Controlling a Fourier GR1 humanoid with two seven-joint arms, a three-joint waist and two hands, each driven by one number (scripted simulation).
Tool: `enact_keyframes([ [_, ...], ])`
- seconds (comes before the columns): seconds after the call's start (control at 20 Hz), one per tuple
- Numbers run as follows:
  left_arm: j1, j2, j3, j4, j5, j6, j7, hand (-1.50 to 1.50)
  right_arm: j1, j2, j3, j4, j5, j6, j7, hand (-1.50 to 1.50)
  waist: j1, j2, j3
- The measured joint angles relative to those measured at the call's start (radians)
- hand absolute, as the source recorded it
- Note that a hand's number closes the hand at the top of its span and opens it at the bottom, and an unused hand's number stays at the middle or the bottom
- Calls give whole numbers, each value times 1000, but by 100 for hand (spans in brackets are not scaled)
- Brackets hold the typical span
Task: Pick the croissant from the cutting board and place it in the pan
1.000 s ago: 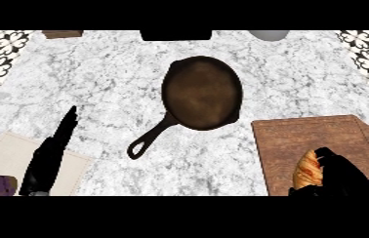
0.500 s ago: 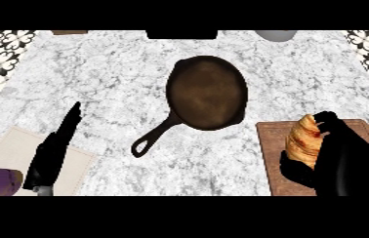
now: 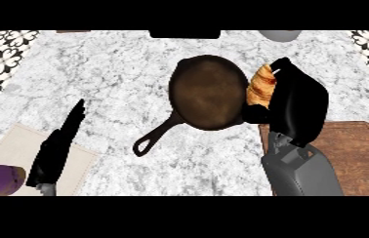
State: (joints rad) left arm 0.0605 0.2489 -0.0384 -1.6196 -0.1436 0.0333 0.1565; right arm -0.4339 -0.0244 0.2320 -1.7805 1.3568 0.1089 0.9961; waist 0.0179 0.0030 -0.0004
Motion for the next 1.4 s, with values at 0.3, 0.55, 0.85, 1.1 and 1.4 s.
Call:
enact_keyframes([
  [0.3, -20, -12, 1, 23, -7, -2, -7, 0, -192, 18, -117, 329, -128, -176, -46, 150, 9, 5, 1],
  [0.55, -34, -11, 0, 22, -13, -11, -1, 0, -330, 22, -171, 655, -216, -322, -98, 150, 22, 9, 1],
  [0.85, -37, -22, -15, 24, -26, -13, -11, 0, -450, 22, -223, 997, -305, -391, -201, 150, 42, 17, 1],
  [1.1, -43, -17, -15, 13, -16, -31, -8, 0, -466, 24, -330, 1100, -530, -487, -262, -150, 65, 23, 3],
  [1.4, -57, -34, -32, 22, -33, -22, -8, 0, -490, 24, -394, 1180, -722, -676, -443, -150, 73, 25, 4],
])
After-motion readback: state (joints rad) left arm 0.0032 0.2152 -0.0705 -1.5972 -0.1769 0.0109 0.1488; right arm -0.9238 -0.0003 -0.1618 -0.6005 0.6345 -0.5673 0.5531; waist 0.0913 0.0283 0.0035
